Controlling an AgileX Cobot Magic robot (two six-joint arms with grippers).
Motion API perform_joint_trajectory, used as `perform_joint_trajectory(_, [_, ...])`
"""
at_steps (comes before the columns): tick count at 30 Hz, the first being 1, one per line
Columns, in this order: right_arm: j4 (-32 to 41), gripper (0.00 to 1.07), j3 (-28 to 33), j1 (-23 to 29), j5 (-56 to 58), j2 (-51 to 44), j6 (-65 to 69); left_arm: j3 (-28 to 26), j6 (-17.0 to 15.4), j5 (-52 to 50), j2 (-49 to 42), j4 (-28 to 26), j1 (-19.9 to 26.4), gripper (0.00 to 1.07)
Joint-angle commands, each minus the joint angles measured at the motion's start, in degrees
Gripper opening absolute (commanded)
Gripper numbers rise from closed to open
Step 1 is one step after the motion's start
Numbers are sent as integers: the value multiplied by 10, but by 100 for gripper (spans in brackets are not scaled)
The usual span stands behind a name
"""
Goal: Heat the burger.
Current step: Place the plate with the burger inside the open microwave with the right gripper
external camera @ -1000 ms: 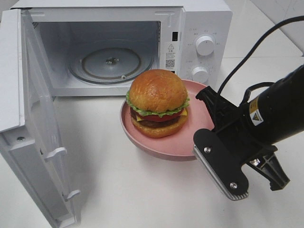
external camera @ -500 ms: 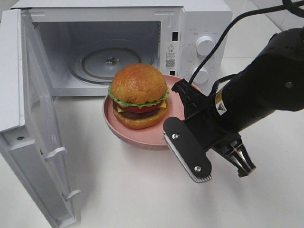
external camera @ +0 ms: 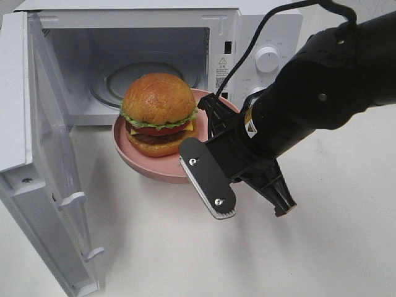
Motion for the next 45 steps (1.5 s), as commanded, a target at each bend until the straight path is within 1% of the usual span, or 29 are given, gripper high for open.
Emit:
perform_joint_trajectory(1, [-6,0,-29,2,-29,10,21,2,1,-5,-8,-2,0,98])
perform_joint_trajectory(6, [-14,0,-57,7,-23,32,36,2,1,-5,-8,-2,0,98])
perform_joint_trajectory(9, [-14,0,-64,7,-21,36,38,2,1,-5,-8,-2,0,98])
perform_joint_trajectory(11, [-18,0,-89,7,-13,52,49,2,1,-5,-8,-2,0,98])
perform_joint_trajectory(12, [-18,0,-89,7,-13,52,49,2,1,-5,-8,-2,0,98])
perform_joint_trajectory(14, [-18,0,-107,7,-13,64,49,2,1,-5,-8,-2,0,98])
perform_joint_trajectory(23, [-18,0,-146,7,-10,100,50,2,1,-5,-8,-2,0,98])
perform_joint_trajectory(28, [-18,0,-173,7,10,126,54,2,1,-5,-8,-2,0,98])
perform_joint_trajectory(36, [-33,0,-217,7,14,158,100,2,1,-5,-8,-2,0,98])
perform_joint_trajectory(43, [-33,0,-249,7,16,182,110,2,1,-5,-8,-2,0,98])
perform_joint_trajectory(45, [-42,0,-272,7,29,198,133,2,1,-5,-8,-2,0,98])
